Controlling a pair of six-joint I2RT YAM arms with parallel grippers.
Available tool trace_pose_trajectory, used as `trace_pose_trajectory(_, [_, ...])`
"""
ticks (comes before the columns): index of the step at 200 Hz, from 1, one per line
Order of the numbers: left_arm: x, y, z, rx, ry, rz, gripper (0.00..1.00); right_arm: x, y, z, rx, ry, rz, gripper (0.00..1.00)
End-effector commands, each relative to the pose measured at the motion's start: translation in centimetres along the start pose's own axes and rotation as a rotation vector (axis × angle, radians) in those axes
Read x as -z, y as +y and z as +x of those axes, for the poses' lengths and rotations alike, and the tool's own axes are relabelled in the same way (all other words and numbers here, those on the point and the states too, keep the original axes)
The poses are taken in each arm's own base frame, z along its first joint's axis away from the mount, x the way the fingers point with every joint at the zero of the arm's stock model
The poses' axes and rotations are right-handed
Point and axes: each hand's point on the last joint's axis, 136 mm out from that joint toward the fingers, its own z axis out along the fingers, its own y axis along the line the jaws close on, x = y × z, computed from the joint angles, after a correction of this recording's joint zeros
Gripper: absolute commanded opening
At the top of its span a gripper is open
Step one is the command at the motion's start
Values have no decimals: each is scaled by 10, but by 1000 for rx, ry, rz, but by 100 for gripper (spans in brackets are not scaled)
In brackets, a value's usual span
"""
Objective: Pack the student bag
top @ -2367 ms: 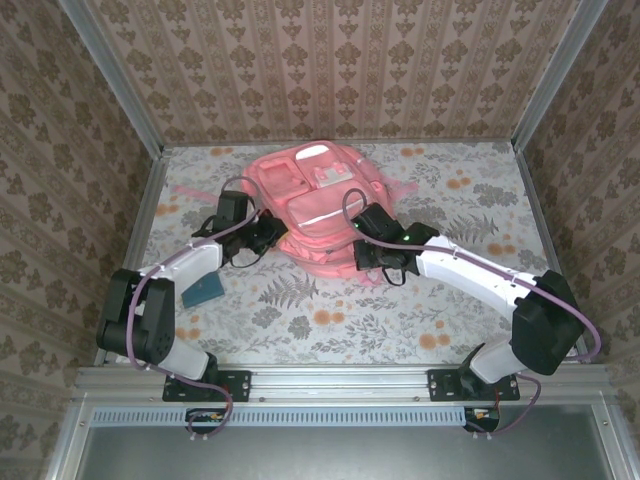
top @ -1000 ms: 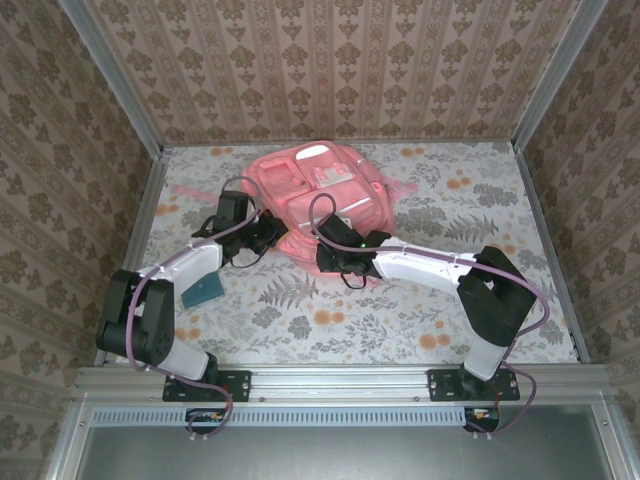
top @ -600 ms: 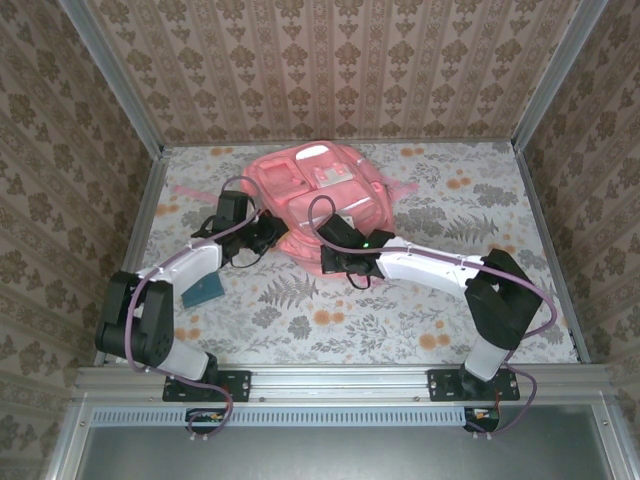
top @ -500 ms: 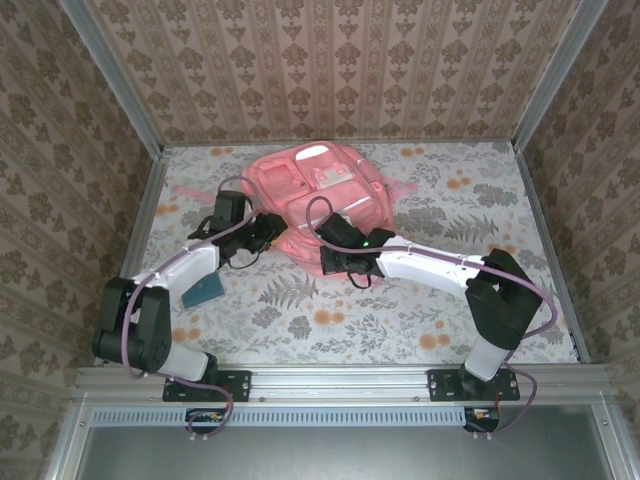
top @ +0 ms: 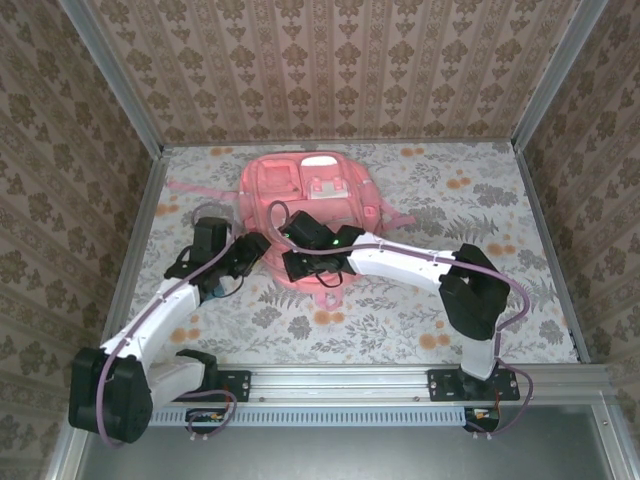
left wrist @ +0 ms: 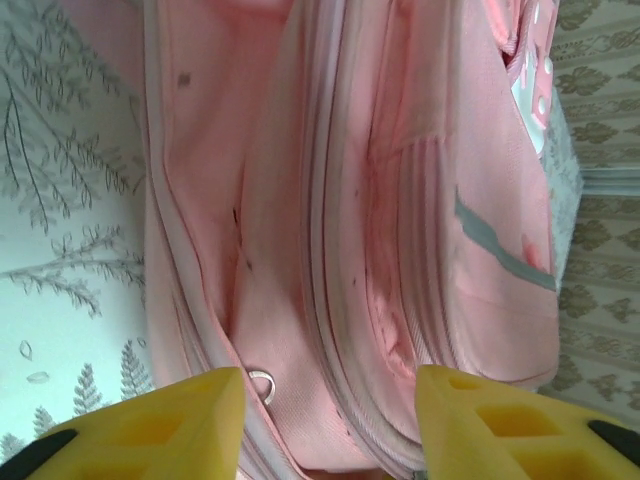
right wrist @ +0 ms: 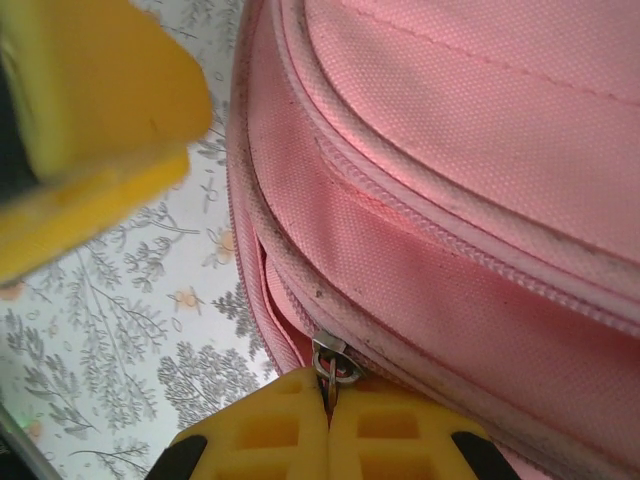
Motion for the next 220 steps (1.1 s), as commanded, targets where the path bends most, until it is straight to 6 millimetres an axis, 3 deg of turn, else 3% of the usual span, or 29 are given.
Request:
trace_pose_trajectory(1, [0,-12,-1,96,10,83,43,7,26,-24,31,-58,-96,0])
trace_pose_trajectory(88, [-24,-8,9,188,71,110,28,7,27,-27,23,-61,-101,0])
trace_pose_trajectory(122, [-31,0,9,190,63,85,8,11,16,-21,30,-52,-30,0])
trace_pose_trajectory(136, [-31,2,7,178,52,70,0,14,2,-12,35,-34,39,0])
trace_pose_trajectory(180, [-24,8,-5,128,7,27,0,41,-75,25,35,31,358,0])
trace_pose_trajectory(220, [-19,6,-12,108,-7,35,0,69,-133,29,-53,22,517,0])
